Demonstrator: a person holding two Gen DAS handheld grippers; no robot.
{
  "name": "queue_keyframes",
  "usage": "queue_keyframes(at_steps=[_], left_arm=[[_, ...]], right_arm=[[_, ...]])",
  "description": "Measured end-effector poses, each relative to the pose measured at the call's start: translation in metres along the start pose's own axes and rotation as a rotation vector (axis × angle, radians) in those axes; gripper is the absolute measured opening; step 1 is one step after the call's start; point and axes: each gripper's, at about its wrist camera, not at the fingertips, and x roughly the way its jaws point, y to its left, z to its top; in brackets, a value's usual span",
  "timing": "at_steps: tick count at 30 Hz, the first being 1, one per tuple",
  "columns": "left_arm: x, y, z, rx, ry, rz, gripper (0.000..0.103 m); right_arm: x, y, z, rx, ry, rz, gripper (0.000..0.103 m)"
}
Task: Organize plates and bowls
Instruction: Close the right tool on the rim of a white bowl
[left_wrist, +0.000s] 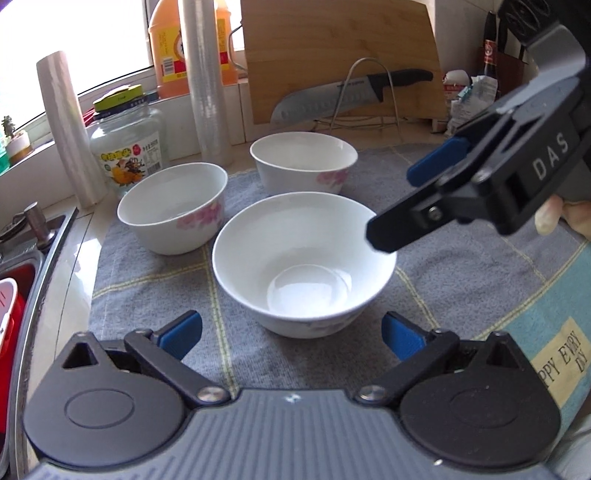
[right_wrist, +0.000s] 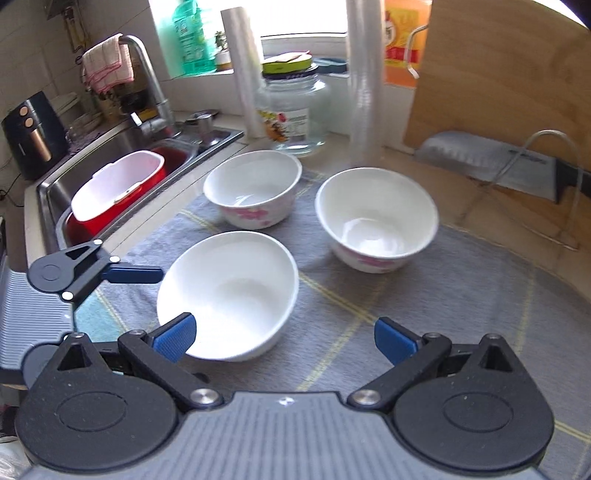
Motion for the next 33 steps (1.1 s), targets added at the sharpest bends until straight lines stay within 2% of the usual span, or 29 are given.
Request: queue_keyframes(at_steps=[8,13,33], left_arm=[[0.01,-0.005,0.0,0.023,-0.025,-0.026,0.102],[0.011,-0.011,0.0,0.057,-0.044,-0.041,0.102],[0.012,-0.001,0.004,-0.002,-0.074,-0.076,0.101]], right_arm=[[0.028,0.008,0.014,-0.027,0.062,0.087,0.103],[0.04,0.009,0.021,-0.016,0.069,0.145,0.103],[0.053,0.011,0.034,-0.014,0.099,0.235,0.103]])
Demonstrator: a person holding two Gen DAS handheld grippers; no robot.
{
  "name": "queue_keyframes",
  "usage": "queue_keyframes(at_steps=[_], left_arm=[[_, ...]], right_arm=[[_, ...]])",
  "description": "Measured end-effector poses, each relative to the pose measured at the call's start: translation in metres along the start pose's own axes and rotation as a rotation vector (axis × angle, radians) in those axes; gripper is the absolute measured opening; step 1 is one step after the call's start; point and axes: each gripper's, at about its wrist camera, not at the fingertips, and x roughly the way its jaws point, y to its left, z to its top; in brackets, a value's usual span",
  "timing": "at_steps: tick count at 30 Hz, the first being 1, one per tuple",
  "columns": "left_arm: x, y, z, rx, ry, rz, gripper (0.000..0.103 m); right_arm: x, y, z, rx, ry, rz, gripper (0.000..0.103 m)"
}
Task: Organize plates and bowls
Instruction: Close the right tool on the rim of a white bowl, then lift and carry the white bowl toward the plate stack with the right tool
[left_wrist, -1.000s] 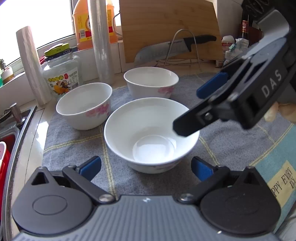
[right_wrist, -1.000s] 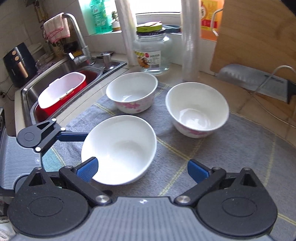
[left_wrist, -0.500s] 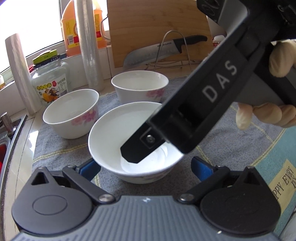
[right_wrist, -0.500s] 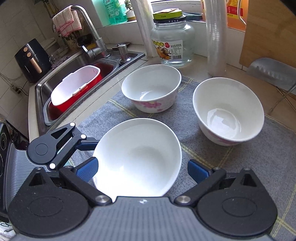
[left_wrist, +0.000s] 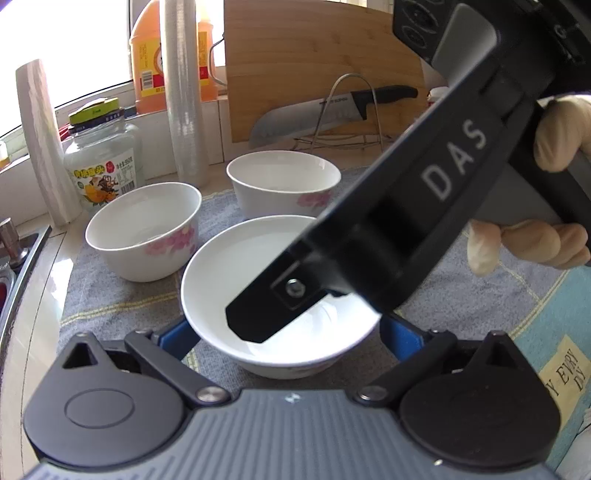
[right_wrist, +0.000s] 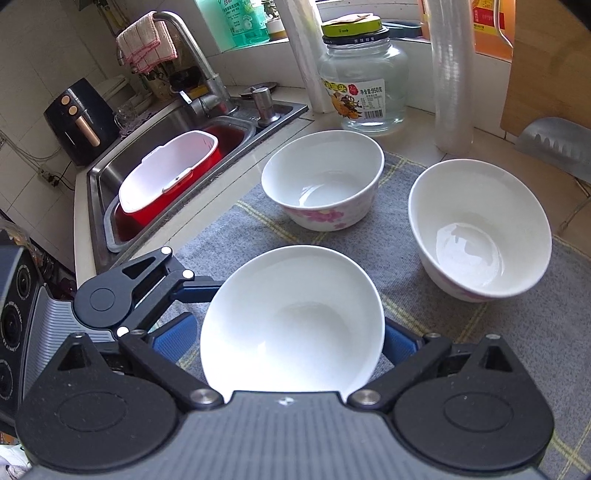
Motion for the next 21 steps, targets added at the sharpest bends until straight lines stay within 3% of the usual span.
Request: queue_keyframes(at_steps=[8,21], left_arm=[[0.0,0.0,0.001,0.01,-0.001,-0.004,0.101],[-0.002,0.001,0.001,0.013,-0.011,-0.01,0.101]], right_arm=[[-0.005,-0.012,0.0,0.046,-0.002,-0.015,0.085],[-0.004,-0.012,0.001,0.057,-0.024,-0.062,0.085]])
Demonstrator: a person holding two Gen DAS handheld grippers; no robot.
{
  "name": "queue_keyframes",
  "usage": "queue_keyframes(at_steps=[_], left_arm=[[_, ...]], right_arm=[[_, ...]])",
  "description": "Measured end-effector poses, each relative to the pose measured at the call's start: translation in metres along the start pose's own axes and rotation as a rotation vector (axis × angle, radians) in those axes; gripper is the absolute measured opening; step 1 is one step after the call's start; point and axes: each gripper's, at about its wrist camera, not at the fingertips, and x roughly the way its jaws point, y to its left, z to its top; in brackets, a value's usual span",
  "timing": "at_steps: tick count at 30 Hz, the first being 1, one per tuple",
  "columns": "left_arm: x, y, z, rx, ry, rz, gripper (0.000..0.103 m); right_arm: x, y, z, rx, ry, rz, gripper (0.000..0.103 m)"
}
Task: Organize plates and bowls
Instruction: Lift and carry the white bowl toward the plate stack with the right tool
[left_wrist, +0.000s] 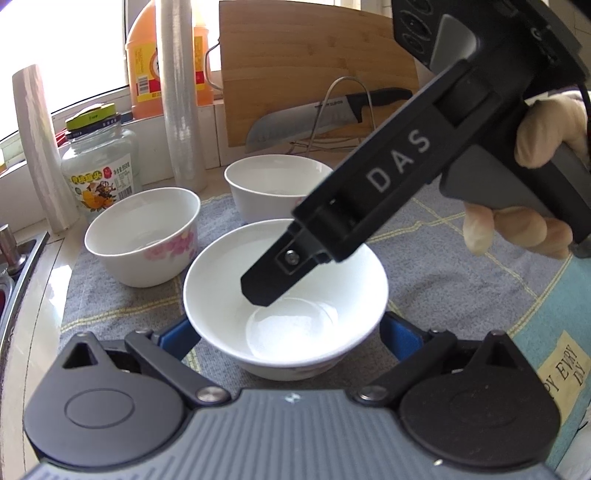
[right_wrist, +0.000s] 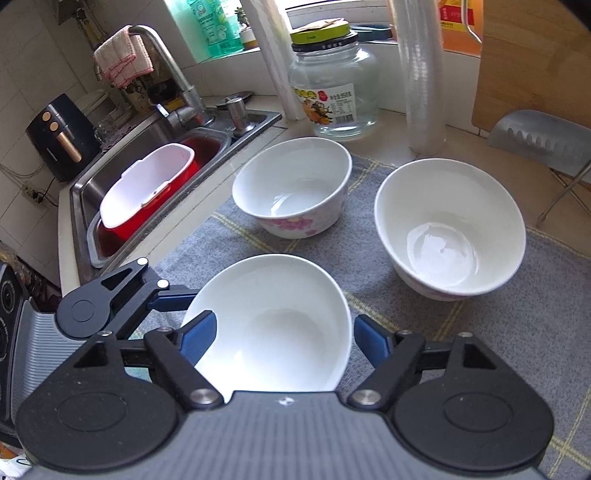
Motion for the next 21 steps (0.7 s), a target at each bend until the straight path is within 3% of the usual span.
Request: queue_keyframes(at_steps=[6,21], left_arm=[[-0.003,-0.0008,0.0004,0.002,-0.013,-0.003,0.1],[-0.0068,-0.0034,0.0014,0.034,-0.015,0.01,0.096]], right_arm=[[-0.0019,-0.0019,0.0,0.01,0.002,0.015,0.08],[-0.0048,0.0017,0.0001,0.007,0.008,0.021,0.08]])
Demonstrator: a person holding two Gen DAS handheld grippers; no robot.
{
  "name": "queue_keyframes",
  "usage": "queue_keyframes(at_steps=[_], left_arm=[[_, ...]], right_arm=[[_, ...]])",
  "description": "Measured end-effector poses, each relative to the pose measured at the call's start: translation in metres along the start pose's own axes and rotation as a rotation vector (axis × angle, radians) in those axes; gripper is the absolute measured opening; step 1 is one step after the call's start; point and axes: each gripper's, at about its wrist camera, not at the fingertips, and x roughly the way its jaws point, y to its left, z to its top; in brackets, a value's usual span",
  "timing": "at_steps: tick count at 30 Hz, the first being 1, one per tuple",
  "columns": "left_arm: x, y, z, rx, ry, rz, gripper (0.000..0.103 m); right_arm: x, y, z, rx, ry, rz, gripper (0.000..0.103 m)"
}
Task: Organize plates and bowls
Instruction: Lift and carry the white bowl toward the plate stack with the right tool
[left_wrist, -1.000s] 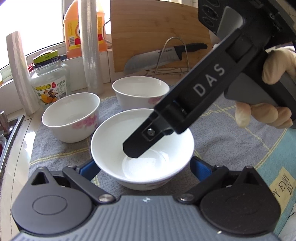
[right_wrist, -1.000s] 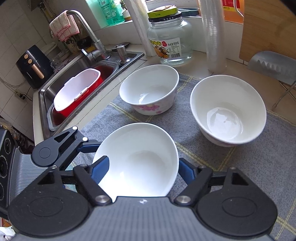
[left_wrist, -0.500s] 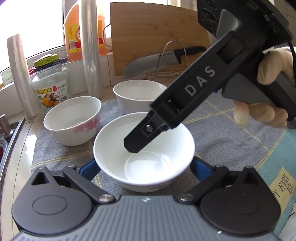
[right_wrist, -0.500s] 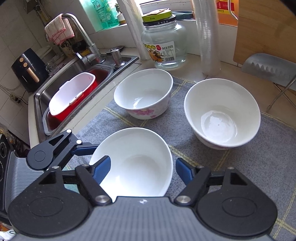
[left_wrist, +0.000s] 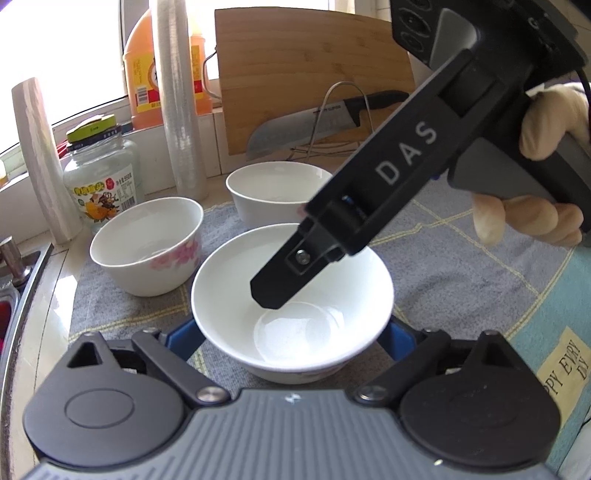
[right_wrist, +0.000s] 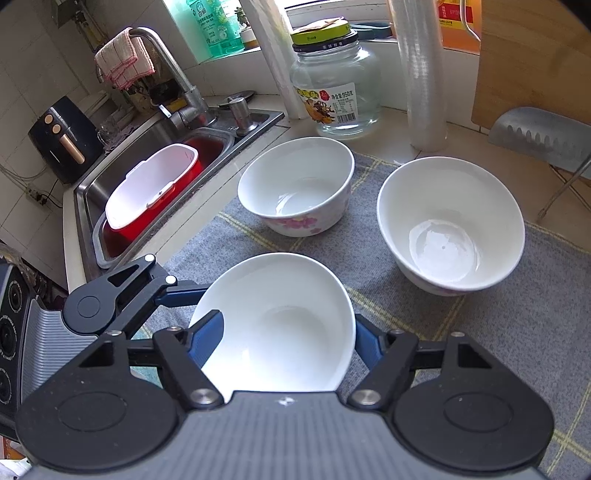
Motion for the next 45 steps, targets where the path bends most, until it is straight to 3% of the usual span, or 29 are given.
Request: queue_keyframes(at_steps=[9,19,34,45], left_arm=[[-0.012,-0.013,0.014,0.025,0.011,-0.015,0.096],[-0.017,-0.054,0.029,0.08,0.016,-0.087,0.096],[0.01,-0.134,0.053,0.17,0.015,-0.225,0.096],[0.036,-0.153,0.057,0.177,0.027,-0.252,0.096]], right_arm=[[-0.022,0.003,-0.009,0.006,-0.024,-0.006,0.08],[-0.065,-0.012,-0.044,0.055,-0.059,-0.04,0.08],[-0.129,-0.058,-0.111,0.188,-0.108,-0.143,0.08],[-0.141,-0.085,-0.127,0.219,-0.107,-0.171,0.08]])
